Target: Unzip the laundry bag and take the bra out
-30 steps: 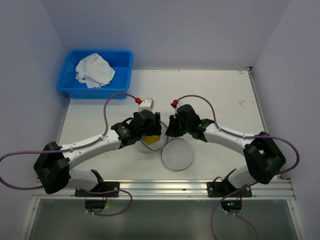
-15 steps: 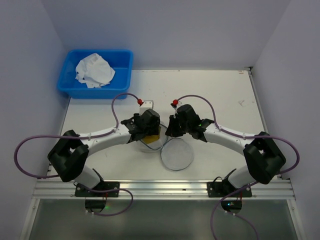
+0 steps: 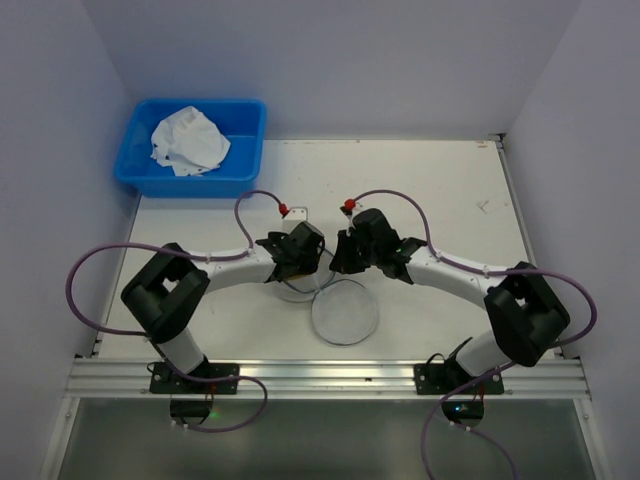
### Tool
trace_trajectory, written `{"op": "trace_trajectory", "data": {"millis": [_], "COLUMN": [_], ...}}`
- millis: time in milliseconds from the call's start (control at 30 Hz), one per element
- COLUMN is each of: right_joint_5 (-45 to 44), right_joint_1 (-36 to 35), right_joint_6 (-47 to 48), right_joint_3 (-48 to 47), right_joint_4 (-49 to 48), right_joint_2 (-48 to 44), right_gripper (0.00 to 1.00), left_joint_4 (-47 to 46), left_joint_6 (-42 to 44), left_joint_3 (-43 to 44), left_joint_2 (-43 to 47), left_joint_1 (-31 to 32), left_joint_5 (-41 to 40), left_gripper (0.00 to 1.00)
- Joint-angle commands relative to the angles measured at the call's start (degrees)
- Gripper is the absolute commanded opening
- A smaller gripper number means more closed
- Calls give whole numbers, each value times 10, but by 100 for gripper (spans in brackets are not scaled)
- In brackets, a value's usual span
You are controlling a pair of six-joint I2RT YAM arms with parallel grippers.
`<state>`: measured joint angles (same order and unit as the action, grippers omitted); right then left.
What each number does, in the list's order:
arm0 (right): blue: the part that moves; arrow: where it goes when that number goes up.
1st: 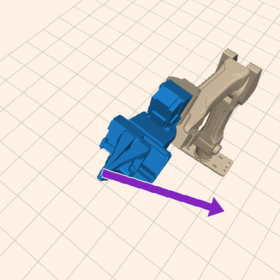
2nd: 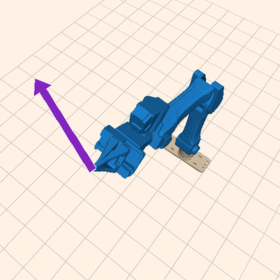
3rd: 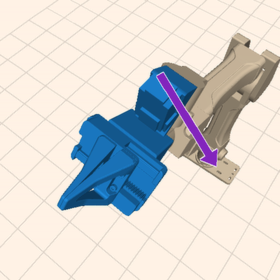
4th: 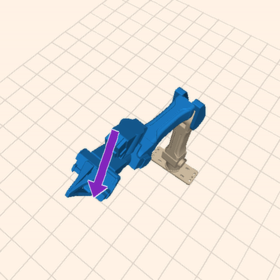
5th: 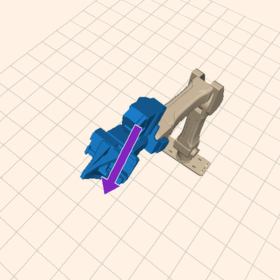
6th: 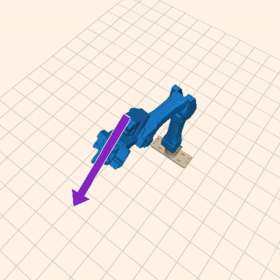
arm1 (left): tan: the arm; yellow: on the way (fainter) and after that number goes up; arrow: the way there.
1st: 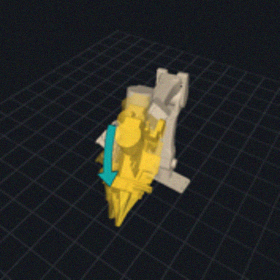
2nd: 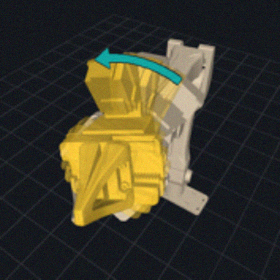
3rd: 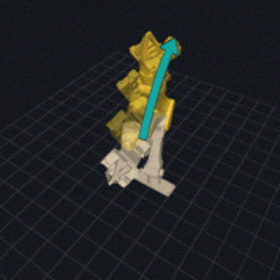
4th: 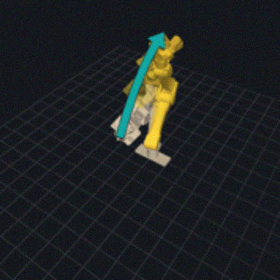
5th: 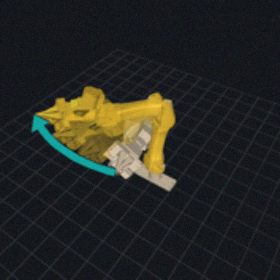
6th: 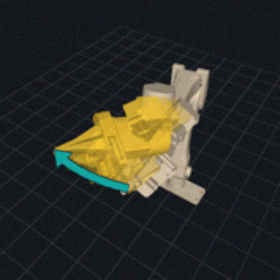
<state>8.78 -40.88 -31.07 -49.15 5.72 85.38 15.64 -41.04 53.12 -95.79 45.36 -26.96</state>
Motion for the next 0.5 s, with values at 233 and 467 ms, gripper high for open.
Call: {"op": "trace_trajectory", "data": {"millis": [233,467], "right_joint_5": [15,-31], "right_joint_1": [-2,0], "right_joint_6": [-7,2], "right_joint_3": [-7,-31], "right_joint_4": [-17,10], "right_joint_2": [23,25], "right_gripper": [0,0], "left_joint_4": [-73,-114], "left_joint_6": [-28,30], "left_joint_3": [-46,-95], "left_joint_2": [-13,122], "left_joint_1": [-4,4], "left_joint_5": [37,101], "left_gripper": [9,0]}}
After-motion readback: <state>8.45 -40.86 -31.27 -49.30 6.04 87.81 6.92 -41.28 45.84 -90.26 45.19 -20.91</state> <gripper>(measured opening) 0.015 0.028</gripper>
